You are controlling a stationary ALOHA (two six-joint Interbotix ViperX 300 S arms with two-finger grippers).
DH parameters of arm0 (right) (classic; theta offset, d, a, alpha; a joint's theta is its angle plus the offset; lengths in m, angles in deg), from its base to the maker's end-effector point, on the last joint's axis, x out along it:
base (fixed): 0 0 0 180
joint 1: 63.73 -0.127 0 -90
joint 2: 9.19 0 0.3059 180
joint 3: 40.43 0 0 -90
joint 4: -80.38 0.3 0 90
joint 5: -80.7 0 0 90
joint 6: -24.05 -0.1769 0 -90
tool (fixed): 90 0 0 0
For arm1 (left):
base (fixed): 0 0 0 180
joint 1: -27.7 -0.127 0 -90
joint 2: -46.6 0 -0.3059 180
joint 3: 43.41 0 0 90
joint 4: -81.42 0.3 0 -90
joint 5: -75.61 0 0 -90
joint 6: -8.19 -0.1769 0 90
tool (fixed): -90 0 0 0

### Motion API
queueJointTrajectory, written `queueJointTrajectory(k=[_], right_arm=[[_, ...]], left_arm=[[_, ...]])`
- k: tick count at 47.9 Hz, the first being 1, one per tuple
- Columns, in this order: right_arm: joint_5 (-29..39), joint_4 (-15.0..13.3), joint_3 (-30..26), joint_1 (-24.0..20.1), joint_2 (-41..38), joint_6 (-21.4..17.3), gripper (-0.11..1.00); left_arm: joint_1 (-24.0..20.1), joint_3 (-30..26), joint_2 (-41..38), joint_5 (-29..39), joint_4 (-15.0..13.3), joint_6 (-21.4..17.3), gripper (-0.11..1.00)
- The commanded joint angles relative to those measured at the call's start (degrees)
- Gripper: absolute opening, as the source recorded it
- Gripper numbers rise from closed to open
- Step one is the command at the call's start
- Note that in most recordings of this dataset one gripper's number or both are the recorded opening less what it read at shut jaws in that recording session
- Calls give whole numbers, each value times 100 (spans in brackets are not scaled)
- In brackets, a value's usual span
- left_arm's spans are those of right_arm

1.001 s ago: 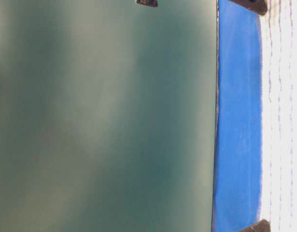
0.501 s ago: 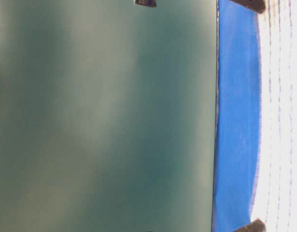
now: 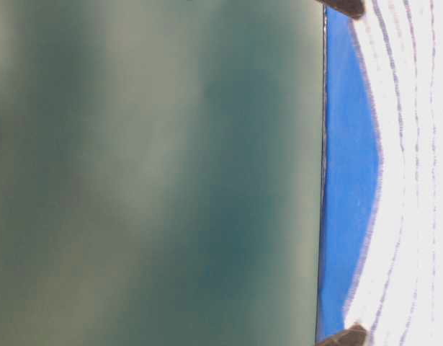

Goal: Fold the blue towel.
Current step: 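Pull the far edge toward the near edge with both grippers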

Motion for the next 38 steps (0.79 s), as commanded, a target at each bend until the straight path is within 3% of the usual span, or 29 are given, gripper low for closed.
queueJointTrajectory(k=[1, 9, 19, 38], right_arm=[[211, 79, -26, -255, 396, -44, 5], [747, 97, -18, -879, 993, -325, 5], [1143, 97, 79, -1837, 1538, -747, 5], [1204, 105, 105, -2988, 1485, -1354, 5]], left_arm=[[255, -18, 343, 62, -9, 9, 3], [756, 62, 712, 246, -18, 88, 3], [1397, 211, 1178, 448, -9, 501, 3], [2558, 272, 1239, 475, -18, 773, 3]])
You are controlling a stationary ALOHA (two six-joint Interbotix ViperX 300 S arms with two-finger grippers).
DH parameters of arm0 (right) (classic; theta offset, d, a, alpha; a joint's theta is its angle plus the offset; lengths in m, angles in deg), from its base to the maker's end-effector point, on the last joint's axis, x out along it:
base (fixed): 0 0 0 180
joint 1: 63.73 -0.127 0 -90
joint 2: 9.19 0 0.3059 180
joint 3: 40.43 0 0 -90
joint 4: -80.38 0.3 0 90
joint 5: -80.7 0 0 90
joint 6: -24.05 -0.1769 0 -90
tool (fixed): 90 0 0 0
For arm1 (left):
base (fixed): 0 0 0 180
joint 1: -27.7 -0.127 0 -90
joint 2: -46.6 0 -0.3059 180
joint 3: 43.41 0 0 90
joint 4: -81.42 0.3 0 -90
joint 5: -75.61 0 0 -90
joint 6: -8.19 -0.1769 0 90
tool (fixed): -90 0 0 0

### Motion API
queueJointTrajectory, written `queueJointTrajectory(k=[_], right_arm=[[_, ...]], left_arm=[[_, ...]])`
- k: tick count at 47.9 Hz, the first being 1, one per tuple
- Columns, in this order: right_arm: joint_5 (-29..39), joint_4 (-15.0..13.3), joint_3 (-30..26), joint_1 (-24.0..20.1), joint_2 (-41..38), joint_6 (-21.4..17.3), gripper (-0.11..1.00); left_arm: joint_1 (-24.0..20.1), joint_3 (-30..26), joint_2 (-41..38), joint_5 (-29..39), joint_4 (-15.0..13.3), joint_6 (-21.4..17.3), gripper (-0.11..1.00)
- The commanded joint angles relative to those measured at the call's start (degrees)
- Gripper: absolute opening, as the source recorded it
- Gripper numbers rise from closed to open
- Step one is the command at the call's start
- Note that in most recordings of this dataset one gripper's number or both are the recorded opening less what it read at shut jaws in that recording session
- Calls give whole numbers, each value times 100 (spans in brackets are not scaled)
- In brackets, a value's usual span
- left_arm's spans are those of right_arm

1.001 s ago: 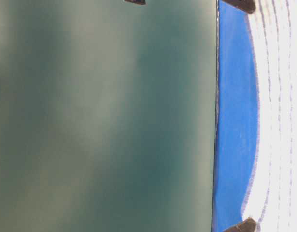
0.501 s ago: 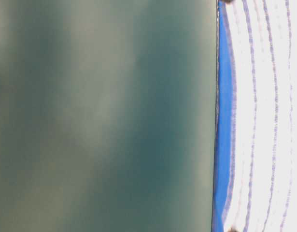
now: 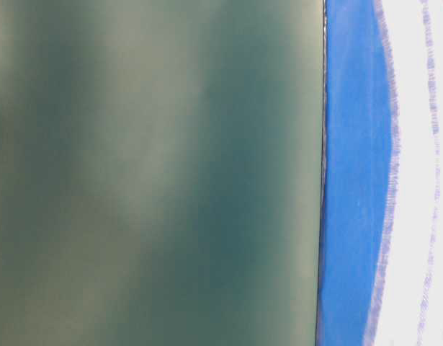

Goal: Fold the blue towel.
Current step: 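Pull the far edge toward the near edge with both grippers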

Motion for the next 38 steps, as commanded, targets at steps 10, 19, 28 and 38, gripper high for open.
queueJointTrajectory(k=[10, 19, 28, 38], right_arm=[[-53, 18, -202, -624, -352, -360, 5], [-70, 18, -378, -853, -712, -510, 5], [-70, 9, -431, -853, -923, -527, 5], [-79, 9, -439, -853, -976, -554, 5]], left_arm=[[562, -114, -141, -26, -9, 9, 3], [677, -123, -290, -26, -9, 9, 3], [677, -158, -448, -9, -18, 70, 3], [562, -229, -580, 26, -9, 387, 3]])
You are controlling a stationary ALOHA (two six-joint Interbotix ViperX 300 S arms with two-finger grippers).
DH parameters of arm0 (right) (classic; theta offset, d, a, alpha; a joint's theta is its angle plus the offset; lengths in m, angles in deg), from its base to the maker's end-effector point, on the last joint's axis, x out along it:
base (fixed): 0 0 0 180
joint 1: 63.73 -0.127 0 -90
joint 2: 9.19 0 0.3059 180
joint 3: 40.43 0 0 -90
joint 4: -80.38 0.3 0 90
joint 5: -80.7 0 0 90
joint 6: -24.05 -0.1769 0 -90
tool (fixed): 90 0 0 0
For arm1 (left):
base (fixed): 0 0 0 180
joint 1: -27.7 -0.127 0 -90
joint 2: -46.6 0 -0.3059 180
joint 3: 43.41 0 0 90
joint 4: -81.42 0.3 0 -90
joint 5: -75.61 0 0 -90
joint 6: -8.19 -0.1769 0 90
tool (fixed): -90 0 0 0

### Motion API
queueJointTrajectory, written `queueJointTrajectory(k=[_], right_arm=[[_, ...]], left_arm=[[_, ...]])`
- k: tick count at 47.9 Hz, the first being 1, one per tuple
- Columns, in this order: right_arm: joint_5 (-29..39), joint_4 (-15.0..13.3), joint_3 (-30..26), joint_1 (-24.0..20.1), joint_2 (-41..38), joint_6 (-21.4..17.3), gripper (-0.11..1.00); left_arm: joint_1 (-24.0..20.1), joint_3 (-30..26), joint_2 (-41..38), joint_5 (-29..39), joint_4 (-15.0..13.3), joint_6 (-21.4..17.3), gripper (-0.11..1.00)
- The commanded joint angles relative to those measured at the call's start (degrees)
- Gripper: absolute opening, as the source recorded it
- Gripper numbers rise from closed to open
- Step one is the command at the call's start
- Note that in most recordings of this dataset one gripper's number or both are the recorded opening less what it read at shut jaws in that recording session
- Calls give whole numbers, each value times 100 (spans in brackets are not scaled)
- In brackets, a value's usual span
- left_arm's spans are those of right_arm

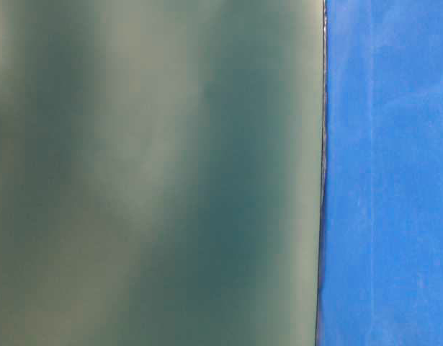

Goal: Fold the blue towel.
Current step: 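Open both grippers to release the folded edge, then grasp the folded towel's left and right ends with both grippers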

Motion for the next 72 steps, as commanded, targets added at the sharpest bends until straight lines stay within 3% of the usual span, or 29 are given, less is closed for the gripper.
queueJointTrajectory(k=[1, 7, 12, 16, 19, 24, 32, 44, 56, 72], right_arm=[[-44, 18, -123, -18, 26, -9, 5], [-35, 18, -158, -18, 26, -70, 8], [-44, -18, -193, -18, 26, -70, 36], [-44, -97, -167, 79, 70, -18, 59], [-18, -158, -149, 264, 105, -18, 66], [0, -255, -105, 694, 158, -18, 59], [70, -404, -97, 1151, 167, 0, 59], [70, -466, -44, 1283, 44, 0, 59], [-343, -492, 185, 1661, -598, 0, 59], [-650, -492, 220, 1688, -1072, 0, 59]], left_arm=[[-44, -141, -18, -9, -9, 44, 3], [-44, -167, -35, 70, -9, 62, 25], [-62, -167, 18, 141, 0, 53, 55], [-202, -167, 88, 211, 0, 0, 69], [-352, -158, 141, 237, 9, -26, 67], [-615, -141, 229, 237, 26, -53, 64], [-940, -97, 325, 246, 26, -53, 64], [-1037, -149, 193, 246, 26, -53, 64], [-1380, -193, -659, 53, 26, -53, 64], [-1503, -237, -1230, -53, 26, -26, 63]])
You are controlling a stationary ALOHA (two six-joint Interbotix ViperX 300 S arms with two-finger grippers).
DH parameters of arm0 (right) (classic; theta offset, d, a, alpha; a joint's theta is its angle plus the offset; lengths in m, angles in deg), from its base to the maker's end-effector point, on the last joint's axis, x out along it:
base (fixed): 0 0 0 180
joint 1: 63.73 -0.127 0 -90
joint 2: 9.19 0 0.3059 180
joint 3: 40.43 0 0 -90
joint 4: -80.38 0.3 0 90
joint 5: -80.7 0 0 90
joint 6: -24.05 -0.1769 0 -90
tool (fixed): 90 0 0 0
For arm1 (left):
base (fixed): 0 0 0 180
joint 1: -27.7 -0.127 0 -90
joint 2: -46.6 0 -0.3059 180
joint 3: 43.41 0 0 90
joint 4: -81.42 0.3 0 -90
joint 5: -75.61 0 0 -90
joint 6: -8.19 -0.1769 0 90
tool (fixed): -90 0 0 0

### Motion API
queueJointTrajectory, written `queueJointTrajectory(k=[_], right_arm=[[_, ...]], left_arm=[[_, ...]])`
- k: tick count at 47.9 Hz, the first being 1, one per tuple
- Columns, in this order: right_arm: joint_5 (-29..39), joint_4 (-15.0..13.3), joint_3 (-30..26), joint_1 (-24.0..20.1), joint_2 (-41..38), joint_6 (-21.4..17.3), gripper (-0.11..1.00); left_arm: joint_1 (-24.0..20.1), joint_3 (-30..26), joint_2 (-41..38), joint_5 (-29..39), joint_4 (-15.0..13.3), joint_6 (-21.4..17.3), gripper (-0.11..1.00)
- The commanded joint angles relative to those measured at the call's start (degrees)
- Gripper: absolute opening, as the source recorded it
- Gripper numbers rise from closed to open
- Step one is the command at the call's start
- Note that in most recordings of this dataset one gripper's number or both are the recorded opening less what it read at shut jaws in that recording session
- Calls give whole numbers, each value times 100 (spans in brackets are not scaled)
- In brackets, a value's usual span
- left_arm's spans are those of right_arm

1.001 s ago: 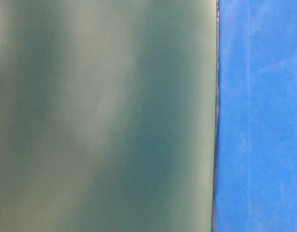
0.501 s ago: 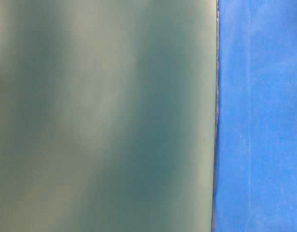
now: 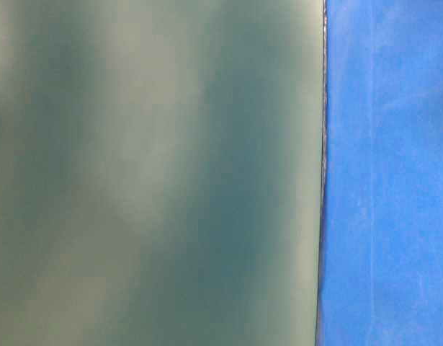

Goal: Fold the blue towel.
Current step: 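Grasp the folded towel's left and right ends with both grippers, then lift and rotate the towel strip to vertical with both grippers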

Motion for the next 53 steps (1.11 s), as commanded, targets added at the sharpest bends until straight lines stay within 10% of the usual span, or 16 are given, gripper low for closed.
queueJointTrajectory(k=[1, 9, 21, 53], right_arm=[[-26, -9, -44, 18, -9, -26, 59], [-18, -9, -53, -18, -9, 0, 51], [-18, -26, -88, -246, 44, 9, 2], [1081, -264, -396, -202, 1661, 9, 2]], left_arm=[[-26, -79, 18, -35, 0, 18, 63], [-26, -88, 18, 62, 0, 62, 56], [-18, -158, 18, 308, 9, 97, 1], [-26, -826, 1450, 1828, 9, 88, 1]])
